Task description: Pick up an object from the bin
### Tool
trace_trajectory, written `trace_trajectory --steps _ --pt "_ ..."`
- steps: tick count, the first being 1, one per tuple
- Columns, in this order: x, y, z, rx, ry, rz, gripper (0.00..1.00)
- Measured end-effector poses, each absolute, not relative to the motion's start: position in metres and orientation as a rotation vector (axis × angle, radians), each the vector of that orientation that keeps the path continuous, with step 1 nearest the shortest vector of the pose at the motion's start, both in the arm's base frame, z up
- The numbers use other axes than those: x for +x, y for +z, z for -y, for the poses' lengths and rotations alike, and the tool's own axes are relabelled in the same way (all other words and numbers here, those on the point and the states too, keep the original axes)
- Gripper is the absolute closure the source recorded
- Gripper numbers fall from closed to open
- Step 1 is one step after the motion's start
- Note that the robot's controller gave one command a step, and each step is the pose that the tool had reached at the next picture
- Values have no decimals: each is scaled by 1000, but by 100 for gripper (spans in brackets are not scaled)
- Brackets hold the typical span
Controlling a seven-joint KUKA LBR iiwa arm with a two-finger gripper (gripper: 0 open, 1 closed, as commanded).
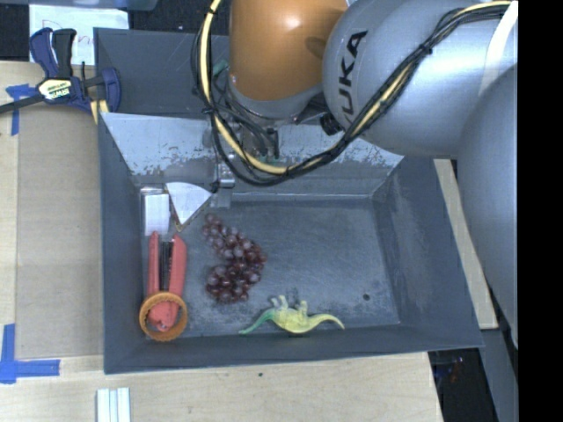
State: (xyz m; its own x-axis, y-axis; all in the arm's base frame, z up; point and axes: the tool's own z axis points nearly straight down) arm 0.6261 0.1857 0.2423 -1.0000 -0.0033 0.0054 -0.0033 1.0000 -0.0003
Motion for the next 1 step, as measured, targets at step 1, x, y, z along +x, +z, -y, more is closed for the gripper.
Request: trace_trajectory --steps 1 --pt "628 248 -185 0 -2 3145 0"
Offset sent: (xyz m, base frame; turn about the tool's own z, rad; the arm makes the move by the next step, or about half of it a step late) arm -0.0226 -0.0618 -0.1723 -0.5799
